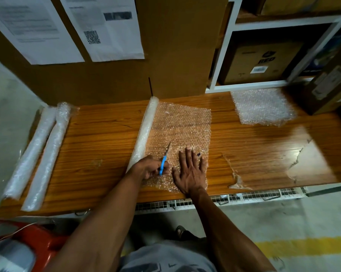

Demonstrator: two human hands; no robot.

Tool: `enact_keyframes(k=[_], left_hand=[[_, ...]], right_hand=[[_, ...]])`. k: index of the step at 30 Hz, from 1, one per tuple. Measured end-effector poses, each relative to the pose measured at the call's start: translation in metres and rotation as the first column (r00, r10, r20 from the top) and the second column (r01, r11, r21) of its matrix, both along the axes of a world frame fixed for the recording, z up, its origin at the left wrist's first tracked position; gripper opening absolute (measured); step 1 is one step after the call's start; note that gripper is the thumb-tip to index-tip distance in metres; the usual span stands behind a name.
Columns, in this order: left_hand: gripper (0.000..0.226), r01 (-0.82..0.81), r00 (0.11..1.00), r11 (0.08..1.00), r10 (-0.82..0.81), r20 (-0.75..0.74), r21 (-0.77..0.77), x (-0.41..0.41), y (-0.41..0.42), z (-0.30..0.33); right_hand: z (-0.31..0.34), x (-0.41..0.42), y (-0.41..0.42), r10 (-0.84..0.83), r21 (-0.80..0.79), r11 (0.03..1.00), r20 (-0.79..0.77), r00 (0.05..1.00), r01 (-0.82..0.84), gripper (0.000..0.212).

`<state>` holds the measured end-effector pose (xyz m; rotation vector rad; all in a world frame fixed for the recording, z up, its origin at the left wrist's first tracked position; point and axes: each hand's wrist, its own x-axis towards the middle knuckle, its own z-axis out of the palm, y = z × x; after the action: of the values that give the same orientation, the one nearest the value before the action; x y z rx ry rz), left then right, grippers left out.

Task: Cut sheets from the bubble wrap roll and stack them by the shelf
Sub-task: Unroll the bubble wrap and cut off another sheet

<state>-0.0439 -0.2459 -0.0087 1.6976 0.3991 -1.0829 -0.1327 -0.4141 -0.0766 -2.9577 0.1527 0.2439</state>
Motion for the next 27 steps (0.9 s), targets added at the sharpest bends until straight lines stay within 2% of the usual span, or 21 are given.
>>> enact_keyframes(k=[5,9,12,16,23,27], left_hand=[[0.006,-0.047,0.999,0.999,0.047,-0.015,-0.025,0.0,-0.003,0.002],[0.013,0.023,0.996,0.998,-0.027,-0.08,-0.057,0.002,-0.006,0.006],[0.027,0.084,0.985,0.993,-0.095,-0.146,-0.081,0.004,-0.006,0.009],[0.054,0.13,0.98,0.99,-0.137,-0.144,-0.059,0.009,-0.009,0.009],[0.047,0.069,0.99,0.994,-0.079,-0.113,-0.086,0.024,-0.015,0.013],[0.036,0.032,0.997,0.994,-0.039,-0.061,-0.107,0.03,-0.016,0.013]], right_hand=[[0.001,0.001,-0.002,0.002,-0.011,1.0,-0.025,1.0,-0.002,0.085],[0.002,0.004,-0.005,0.011,-0.019,1.0,-0.043,0.999,-0.012,0.093],[0.002,0.003,-0.008,0.026,-0.022,0.999,-0.026,0.999,-0.026,0.097],[0.002,0.001,-0.009,0.04,-0.027,0.999,-0.017,0.999,-0.04,0.091],[0.005,0.005,-0.007,-0.019,0.032,0.999,0.044,0.999,0.017,0.067],[0.001,0.009,-0.008,-0.036,0.028,0.999,0.057,0.998,0.035,0.066]])
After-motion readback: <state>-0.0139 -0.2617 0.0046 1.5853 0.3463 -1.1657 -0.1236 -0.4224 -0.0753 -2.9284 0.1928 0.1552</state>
